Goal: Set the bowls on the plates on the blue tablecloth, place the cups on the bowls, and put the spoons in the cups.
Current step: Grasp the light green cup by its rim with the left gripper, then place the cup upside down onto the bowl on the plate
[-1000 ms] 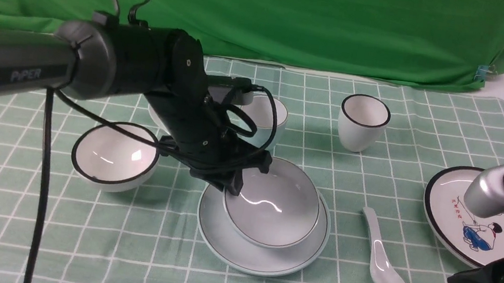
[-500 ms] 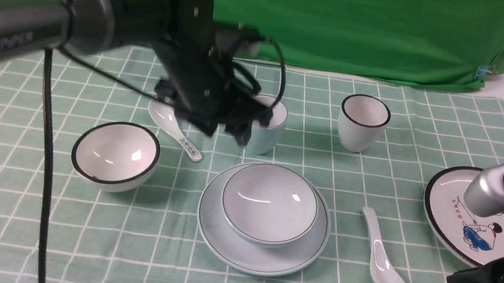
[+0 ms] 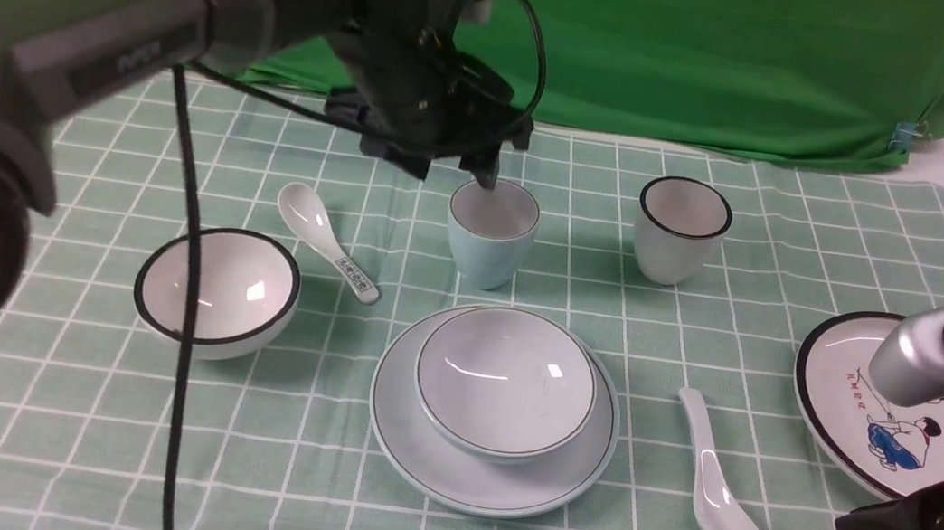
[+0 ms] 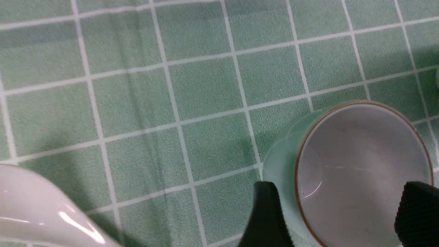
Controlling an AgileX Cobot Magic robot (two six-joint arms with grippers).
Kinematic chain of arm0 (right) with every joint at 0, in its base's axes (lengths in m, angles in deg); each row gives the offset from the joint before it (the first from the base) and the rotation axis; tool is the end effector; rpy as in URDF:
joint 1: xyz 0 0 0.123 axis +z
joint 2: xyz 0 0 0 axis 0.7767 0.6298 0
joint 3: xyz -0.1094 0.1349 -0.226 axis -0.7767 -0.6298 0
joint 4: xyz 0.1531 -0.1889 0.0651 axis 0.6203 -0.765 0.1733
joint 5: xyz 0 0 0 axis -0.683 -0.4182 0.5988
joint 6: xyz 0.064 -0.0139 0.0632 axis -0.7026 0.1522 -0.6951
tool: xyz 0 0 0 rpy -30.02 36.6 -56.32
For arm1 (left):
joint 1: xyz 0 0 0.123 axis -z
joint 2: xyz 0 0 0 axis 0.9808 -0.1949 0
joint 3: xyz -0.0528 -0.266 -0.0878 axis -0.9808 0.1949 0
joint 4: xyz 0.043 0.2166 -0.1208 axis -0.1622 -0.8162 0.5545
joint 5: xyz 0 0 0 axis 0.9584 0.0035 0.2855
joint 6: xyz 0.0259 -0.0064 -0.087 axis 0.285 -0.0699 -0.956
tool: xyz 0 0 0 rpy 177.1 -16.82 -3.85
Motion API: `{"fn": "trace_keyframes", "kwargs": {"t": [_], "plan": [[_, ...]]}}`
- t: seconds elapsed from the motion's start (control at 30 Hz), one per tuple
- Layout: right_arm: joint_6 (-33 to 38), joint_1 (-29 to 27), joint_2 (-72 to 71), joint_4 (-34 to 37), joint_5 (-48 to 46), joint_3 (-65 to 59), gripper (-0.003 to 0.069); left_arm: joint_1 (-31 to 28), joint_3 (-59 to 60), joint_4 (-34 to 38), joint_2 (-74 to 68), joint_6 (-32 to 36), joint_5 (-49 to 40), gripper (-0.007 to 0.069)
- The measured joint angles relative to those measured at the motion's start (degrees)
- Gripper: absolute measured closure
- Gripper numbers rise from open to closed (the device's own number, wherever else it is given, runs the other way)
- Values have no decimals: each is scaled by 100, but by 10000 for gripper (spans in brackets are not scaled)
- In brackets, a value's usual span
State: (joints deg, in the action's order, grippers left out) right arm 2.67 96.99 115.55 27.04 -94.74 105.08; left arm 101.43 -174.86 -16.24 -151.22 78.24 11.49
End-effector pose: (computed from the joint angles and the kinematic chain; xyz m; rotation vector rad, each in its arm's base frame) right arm 0.1360 0.1236 0.3309 -0.6312 2.3230 0.3248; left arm 0.4554 -0.1950 0.2320 0.2942 2.5759 -0.2784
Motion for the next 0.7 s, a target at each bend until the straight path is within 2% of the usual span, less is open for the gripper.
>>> {"fn": "trace_keyframes", "kwargs": {"t": [0.13, 0.2, 0.3, 0.4, 0.47, 0.53, 0.7], "plan": [[0, 0, 0, 0, 0, 0, 589, 6, -6, 76, -176, 0, 83, 154], [0, 0, 0, 0, 0, 0, 589, 6, -6, 80, -234, 0, 88, 186], [0, 0, 0, 0, 0, 0, 589, 6, -6, 123, -270, 0, 88, 319], [0, 0, 0, 0, 0, 0, 589, 6, -6, 109, -276, -6, 89, 500], [0, 0, 0, 0, 0, 0, 589, 6, -6, 56, -276, -12, 78, 566], [0, 0, 0, 0, 0, 0, 589, 6, -58, 55, -290, -12, -28, 591], [0, 0, 0, 0, -5, 0, 589, 6, -347, -36, 31, 7, -717, 593]]}}
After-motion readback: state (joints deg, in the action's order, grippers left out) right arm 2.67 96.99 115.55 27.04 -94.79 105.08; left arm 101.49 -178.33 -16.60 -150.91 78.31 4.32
